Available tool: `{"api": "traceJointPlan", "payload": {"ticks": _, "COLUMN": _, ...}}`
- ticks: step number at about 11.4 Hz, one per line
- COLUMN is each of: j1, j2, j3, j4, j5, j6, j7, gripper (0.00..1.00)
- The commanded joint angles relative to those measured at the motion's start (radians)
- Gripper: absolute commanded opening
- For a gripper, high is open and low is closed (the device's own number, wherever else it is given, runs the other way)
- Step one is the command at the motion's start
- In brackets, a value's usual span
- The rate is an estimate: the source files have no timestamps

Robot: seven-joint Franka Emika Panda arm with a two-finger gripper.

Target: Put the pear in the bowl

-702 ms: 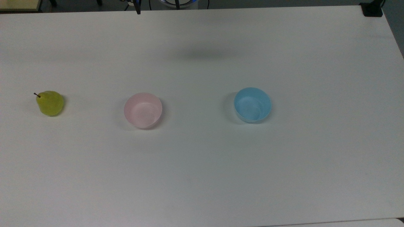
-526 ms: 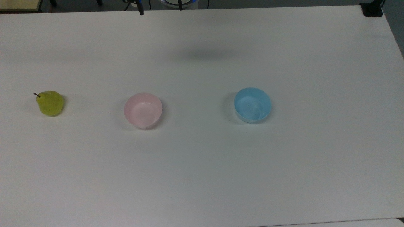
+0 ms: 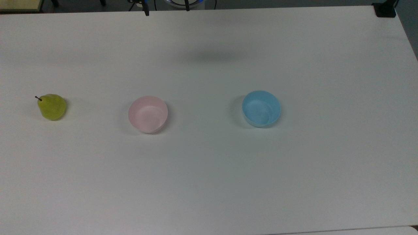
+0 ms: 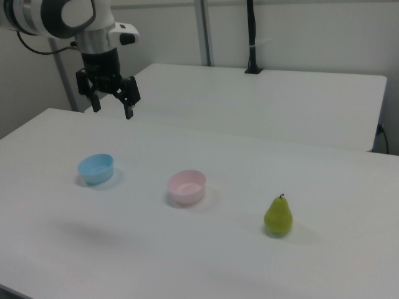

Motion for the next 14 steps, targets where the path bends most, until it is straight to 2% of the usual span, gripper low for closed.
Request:
{"api": "traceJointPlan", "payload": {"ticks": 1, "j1": 0.010, "j2": -0.010, "j3": 0.000, "j4": -0.016, "j5": 0.002, "j6": 0.023, "j7": 0.025, "gripper": 1.00}}
{"api": "traceJointPlan", "payload": {"ticks": 3, "j1": -0.002, "j2": -0.011, "j3": -0.005, "j4": -0.014, "j5": 0.002, "j6": 0.019, "j7": -0.021, "gripper": 1.00}}
{"api": "traceJointPlan", "payload": {"ticks": 6, "j1": -0.054, "j2": 0.014, "j3": 0.000, "j4": -0.011, "j5": -0.007, "j6": 0.021, "j7": -0.232, "gripper": 1.00}}
{"api": "traceJointPlan", "payload": {"ticks": 8, "j1": -0.100, "j2": 0.042, "j3": 0.002, "j4": 0.009, "j5": -0.061, "j6": 0.023, "j7": -0.349, "gripper": 1.00}}
{"api": "traceJointPlan", "payload": {"ticks": 10, "j1": -0.158, "j2": 0.137, "j3": 0.002, "j4": 0.116, "j5": -0.066, "j6": 0.021, "j7": -0.427, "gripper": 1.00}}
{"api": "traceJointPlan", "payload": {"ticks": 12, "j1": -0.215, "j2": 0.238, "j3": 0.000, "j4": 0.207, "j5": -0.073, "j6": 0.024, "j7": -0.435, "gripper": 1.00}}
{"api": "traceJointPlan", "payload": {"ticks": 14, "j1": -0.275, "j2": 0.303, "j3": -0.006, "j4": 0.210, "j5": -0.087, "j6": 0.150, "j7": -0.493, "gripper": 1.00}}
